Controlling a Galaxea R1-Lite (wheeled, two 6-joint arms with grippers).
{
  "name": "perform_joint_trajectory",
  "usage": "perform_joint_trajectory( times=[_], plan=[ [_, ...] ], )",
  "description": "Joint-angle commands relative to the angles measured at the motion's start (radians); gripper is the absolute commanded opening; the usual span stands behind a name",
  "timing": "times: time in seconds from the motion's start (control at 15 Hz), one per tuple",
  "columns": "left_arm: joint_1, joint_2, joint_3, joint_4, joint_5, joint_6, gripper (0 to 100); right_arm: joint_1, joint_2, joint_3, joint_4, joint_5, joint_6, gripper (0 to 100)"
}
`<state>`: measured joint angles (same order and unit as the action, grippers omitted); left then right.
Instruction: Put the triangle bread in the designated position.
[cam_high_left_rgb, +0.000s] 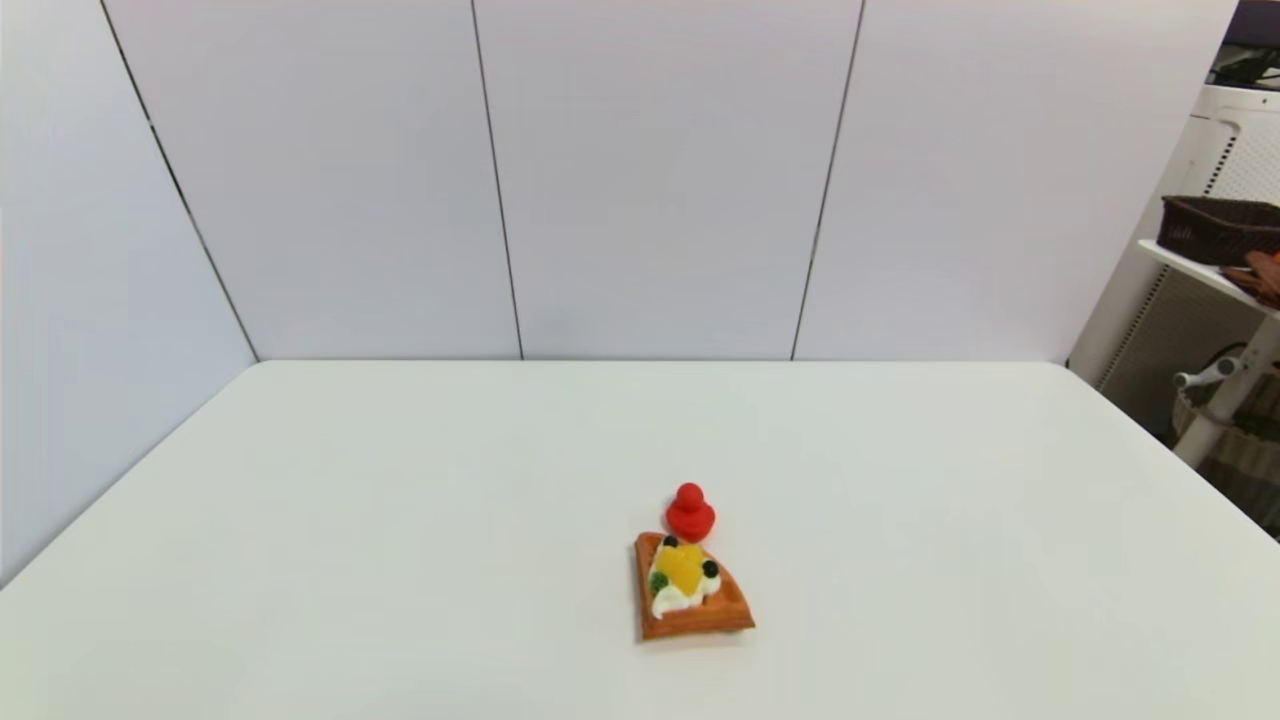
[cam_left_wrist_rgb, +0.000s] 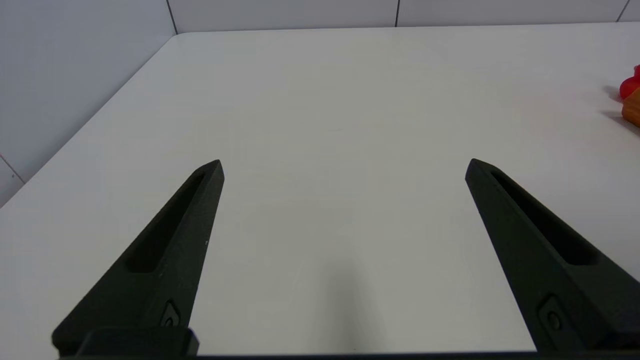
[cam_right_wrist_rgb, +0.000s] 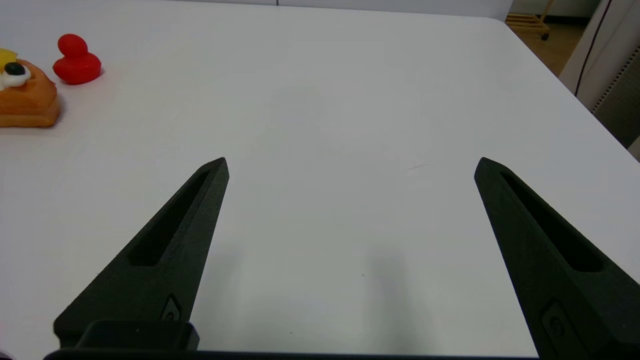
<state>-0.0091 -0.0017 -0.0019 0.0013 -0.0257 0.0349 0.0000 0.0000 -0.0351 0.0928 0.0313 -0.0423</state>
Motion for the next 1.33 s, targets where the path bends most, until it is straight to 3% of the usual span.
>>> perform_joint_trajectory(
  times=[0.07,1.33],
  plan=[
    [0.000,0.002,0.002,0.002,0.003,-0.013,100,0.000,0.000,0.000,0.001,0.001,-0.001,100],
    [0.000,0.000,0.002,0.002,0.003,-0.013,100,0.000,0.000,0.000,-0.001,-0.005,0.006,100]
  ],
)
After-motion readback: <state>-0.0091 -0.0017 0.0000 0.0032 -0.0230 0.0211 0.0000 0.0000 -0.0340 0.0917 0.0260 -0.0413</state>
